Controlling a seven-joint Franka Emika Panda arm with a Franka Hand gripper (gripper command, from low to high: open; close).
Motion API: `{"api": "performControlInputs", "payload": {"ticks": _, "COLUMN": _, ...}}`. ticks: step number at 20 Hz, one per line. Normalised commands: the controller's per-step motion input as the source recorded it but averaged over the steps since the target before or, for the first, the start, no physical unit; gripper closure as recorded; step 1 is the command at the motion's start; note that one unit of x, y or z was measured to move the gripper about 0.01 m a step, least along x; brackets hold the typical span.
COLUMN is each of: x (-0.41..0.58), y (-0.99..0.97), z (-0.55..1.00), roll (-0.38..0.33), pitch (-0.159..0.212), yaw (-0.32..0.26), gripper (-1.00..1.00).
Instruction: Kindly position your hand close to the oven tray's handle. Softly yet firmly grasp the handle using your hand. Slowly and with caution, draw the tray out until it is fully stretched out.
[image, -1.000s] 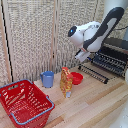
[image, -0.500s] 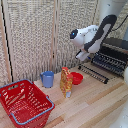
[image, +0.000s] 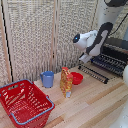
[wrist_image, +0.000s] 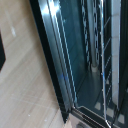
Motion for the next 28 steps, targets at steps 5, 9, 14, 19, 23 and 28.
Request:
{"api": "performControlInputs", "payload": {"ticks": 5, "x": -0.263, "y": -0.5, "z": -0.01, "roll": 0.0, "pitch": -0.005, "yaw": -0.021, "gripper": -1.0}}
{"api": "performControlInputs", "payload": {"ticks": 9, "x": -0.129, "y": -0.51, "z": -0.01, "roll": 0.0, "pitch": 0.0, "yaw": 0.0, "gripper": -1.0}}
{"api": "performControlInputs", "payload": {"ticks": 14, "x": -0.001, "y": -0.22, "z": 0.0, "roll": 0.0, "pitch": 0.0, "yaw": 0.001, "gripper": 1.0}}
{"api": "performControlInputs", "payload": {"ticks": 19, "x": -0.021, "y": -0.13, "z": 0.0, "roll": 0.0, "pitch": -0.001, "yaw": 0.005, "gripper": 1.0}}
{"api": "performControlInputs", "payload": {"ticks": 23, "x": -0.104, "y": -0.07, "z": 0.02, "roll": 0.0, "pitch": -0.016, "yaw": 0.0, "gripper": 1.0}}
{"api": "performControlInputs", "payload": {"ticks": 28, "x": -0.147, "y": -0.16, "z": 0.07, "roll": 0.004, "pitch": -0.007, "yaw": 0.0, "gripper": 1.0}}
